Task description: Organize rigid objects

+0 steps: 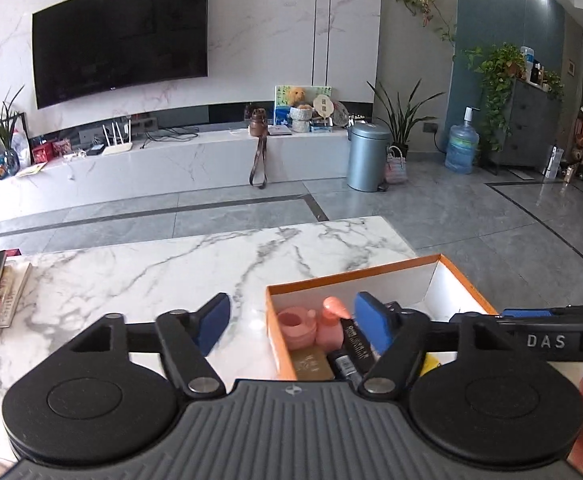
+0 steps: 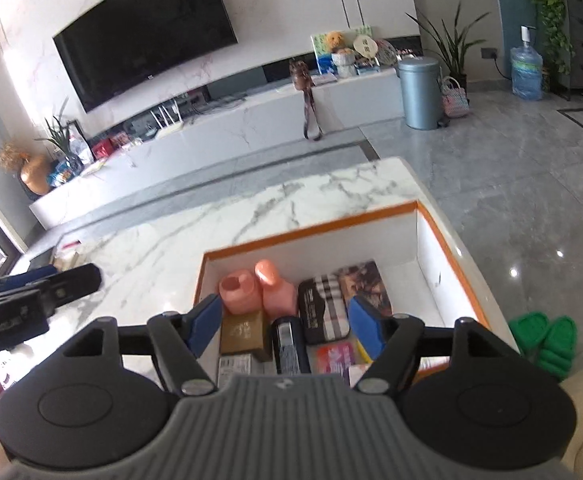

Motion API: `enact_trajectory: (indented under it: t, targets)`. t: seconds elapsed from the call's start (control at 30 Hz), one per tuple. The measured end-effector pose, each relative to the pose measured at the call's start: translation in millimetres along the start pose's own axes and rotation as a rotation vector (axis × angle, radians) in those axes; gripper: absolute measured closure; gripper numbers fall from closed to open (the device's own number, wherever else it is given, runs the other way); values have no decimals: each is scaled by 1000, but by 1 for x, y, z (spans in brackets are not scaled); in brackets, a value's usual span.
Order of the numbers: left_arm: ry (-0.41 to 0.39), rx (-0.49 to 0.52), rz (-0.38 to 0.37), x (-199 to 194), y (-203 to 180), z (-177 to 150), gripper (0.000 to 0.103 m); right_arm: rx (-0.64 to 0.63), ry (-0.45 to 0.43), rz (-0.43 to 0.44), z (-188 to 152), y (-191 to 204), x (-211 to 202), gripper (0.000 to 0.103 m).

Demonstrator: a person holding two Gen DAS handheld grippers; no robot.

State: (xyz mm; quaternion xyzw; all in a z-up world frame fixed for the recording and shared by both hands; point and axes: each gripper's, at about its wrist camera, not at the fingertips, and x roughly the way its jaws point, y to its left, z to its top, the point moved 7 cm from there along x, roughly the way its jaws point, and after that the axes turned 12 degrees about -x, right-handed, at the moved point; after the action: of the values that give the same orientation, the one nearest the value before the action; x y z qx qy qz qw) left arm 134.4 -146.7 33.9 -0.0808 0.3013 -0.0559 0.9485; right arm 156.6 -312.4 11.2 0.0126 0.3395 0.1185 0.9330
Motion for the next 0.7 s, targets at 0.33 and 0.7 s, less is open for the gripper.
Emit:
enact_trajectory:
  t: [0.33, 0.7]
  targets:
    - [139, -43, 63, -4, 44, -38, 13, -115, 112, -117, -36, 31, 1, 16]
    - [214, -41, 73, 5, 63, -64, 13, -115, 195, -173, -63, 43, 16, 10]
